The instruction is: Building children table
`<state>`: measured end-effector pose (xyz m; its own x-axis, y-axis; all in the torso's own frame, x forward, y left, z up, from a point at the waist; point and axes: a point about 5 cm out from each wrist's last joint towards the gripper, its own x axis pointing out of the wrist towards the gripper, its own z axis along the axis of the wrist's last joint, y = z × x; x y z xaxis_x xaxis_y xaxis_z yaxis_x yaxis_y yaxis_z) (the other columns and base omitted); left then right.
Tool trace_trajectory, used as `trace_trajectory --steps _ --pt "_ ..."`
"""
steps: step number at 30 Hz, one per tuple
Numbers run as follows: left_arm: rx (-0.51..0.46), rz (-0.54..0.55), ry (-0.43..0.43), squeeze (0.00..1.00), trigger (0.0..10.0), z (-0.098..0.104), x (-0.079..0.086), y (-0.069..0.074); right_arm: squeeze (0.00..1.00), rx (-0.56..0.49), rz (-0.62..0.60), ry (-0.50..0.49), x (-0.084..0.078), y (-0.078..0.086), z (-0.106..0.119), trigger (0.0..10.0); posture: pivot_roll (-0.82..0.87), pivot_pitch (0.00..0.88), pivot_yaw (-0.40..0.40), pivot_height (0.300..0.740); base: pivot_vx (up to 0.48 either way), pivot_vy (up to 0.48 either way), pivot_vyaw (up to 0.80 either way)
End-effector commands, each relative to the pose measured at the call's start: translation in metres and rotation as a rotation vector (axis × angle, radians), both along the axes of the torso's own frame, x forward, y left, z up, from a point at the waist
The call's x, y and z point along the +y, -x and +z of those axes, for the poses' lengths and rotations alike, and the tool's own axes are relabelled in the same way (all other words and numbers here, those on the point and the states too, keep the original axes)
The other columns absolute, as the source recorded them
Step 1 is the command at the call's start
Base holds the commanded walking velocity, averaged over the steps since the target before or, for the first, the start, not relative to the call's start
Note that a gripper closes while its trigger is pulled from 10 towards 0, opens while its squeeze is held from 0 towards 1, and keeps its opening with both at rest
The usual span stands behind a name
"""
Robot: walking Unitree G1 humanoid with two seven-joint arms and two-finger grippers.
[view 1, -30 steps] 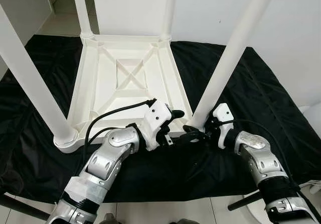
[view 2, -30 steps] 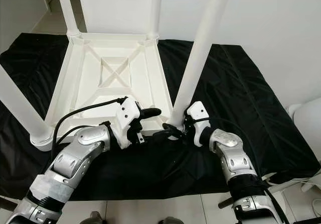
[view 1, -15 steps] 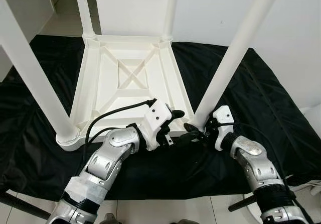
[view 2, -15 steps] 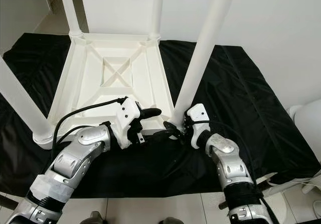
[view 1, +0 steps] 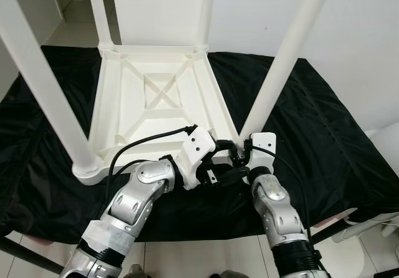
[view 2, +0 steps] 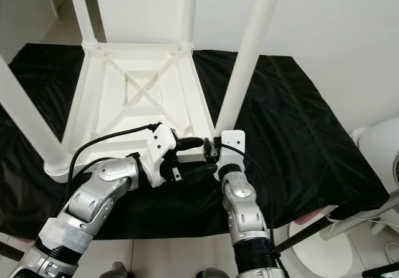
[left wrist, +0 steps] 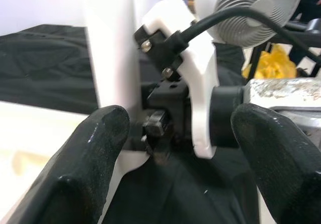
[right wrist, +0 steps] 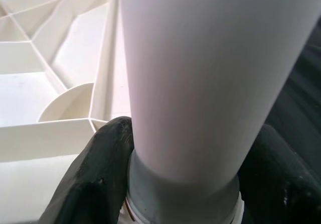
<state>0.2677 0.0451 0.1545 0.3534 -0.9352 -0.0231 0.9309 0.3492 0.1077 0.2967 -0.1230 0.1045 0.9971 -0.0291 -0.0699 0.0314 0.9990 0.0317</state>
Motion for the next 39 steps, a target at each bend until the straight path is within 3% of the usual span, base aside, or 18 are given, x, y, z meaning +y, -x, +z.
trace_trajectory --steps 1,5,12,13,22,23,27,30,33,39 --pt "0.008 -0.013 -0.006 0.0 10.0 -0.001 -0.002 0.002 0.0 0.007 -0.07 0.01 -0.007 -0.002 0.0 10.0 0.01 0.006 -0.048 0.74 0.0 0.0 0.0" --pt "0.008 -0.013 -0.005 0.0 10.0 -0.001 -0.003 0.002 0.0 -0.015 -0.036 0.004 0.002 0.0 0.003 10.0 0.01 0.003 -0.049 0.74 0.0 0.0 0.0" --pt "0.008 -0.011 -0.005 0.0 10.0 -0.001 -0.003 0.001 0.0 -0.037 0.0 -0.001 0.001 0.002 0.005 10.0 0.01 0.0 -0.053 0.74 0.0 0.0 0.0" --pt "0.007 -0.009 -0.004 0.0 10.0 -0.001 -0.003 0.001 1.0 -0.045 0.015 -0.004 0.0 0.003 0.006 10.0 0.01 0.0 -0.058 0.74 0.0 0.0 0.0" --pt "0.005 -0.004 -0.001 0.0 10.0 -0.001 -0.003 0.002 1.0 -0.094 0.098 0.025 -0.021 0.016 0.01 10.0 0.02 0.0 -0.065 0.74 0.0 0.0 0.0" --pt "0.005 -0.004 -0.001 0.0 10.0 -0.001 -0.003 0.002 0.0 -0.096 0.128 0.037 -0.024 0.018 0.009 10.0 0.02 0.0 -0.067 0.74 0.0 0.0 0.0" --pt "0.003 -0.006 -0.003 0.0 10.0 -0.001 -0.003 0.001 0.0 -0.114 0.291 0.077 -0.034 0.026 0.009 10.0 0.01 0.0 -0.063 0.74 0.0 0.0 0.0" --pt "0.002 -0.007 -0.003 0.0 10.0 -0.001 -0.003 0.001 0.0 -0.122 0.335 0.079 -0.038 0.026 0.011 10.0 0.01 0.0 -0.061 0.74 0.0 0.0 0.0" --pt "0.001 -0.015 -0.007 0.0 10.0 -0.001 -0.004 0.001 0.0 -0.111 0.518 0.11 -0.046 0.024 0.014 10.0 0.01 0.0 -0.055 0.74 0.0 0.0 0.0" --pt "-0.001 -0.015 -0.009 0.0 10.0 0.0 -0.003 0.0 0.0 -0.106 0.616 0.158 -0.055 0.015 0.02 10.0 0.02 0.0 -0.051 0.74 0.0 0.0 0.0"
